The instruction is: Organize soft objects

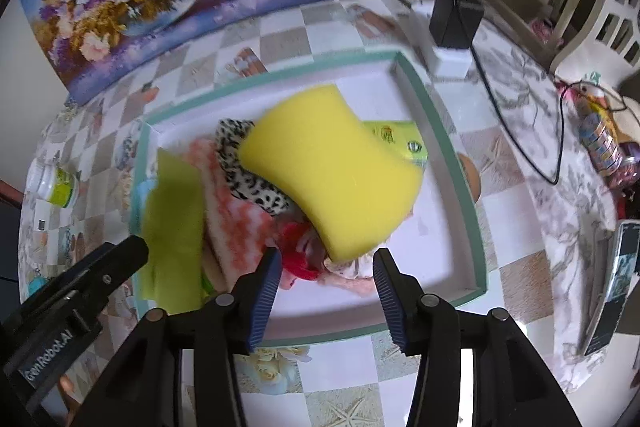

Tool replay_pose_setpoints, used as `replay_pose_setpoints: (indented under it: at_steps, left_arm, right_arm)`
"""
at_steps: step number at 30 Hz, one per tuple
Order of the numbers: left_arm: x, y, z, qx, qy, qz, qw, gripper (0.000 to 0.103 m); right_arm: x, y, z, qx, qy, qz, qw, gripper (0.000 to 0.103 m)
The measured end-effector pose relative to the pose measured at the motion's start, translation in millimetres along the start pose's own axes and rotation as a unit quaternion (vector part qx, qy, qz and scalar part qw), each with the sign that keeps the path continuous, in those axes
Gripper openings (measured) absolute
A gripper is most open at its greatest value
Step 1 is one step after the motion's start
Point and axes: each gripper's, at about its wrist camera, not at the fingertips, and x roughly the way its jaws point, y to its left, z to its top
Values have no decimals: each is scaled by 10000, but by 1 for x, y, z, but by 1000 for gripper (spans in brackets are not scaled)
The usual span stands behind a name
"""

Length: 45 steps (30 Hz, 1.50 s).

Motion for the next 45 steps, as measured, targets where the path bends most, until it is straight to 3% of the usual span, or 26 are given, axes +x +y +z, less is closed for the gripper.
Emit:
replay_pose_setpoints:
  at_steps: [2, 4, 11, 13, 34, 45]
  left_arm:
    - [-5, 7, 2, -110, -68, 208, 9997, 73]
    - [-8, 15, 4, -193, -123, 355, 9991, 78]
    - [-9, 39, 3, -241, -311, 1030, 9939, 99]
    - [-11, 42, 3, -257, -393, 1088, 9930, 103]
    - [-46, 42, -24, 27, -715, 1561, 9852, 103]
    - [-60, 50, -57, 161, -618, 2180, 9739, 103]
  right_arm:
    - [-9, 1, 1, -20, -105, -1, 9999, 62]
    - [-15, 2, 1, -44, -169, -8, 9998, 75]
    - [-21, 10, 0, -217, -293, -95, 9993, 102]
    - [-21, 11, 1, -250, -334, -143, 9990, 103]
    - [-43, 18, -25, -307, -509, -12, 9982, 103]
    - [-54, 23, -53, -433, -584, -8, 9974, 103]
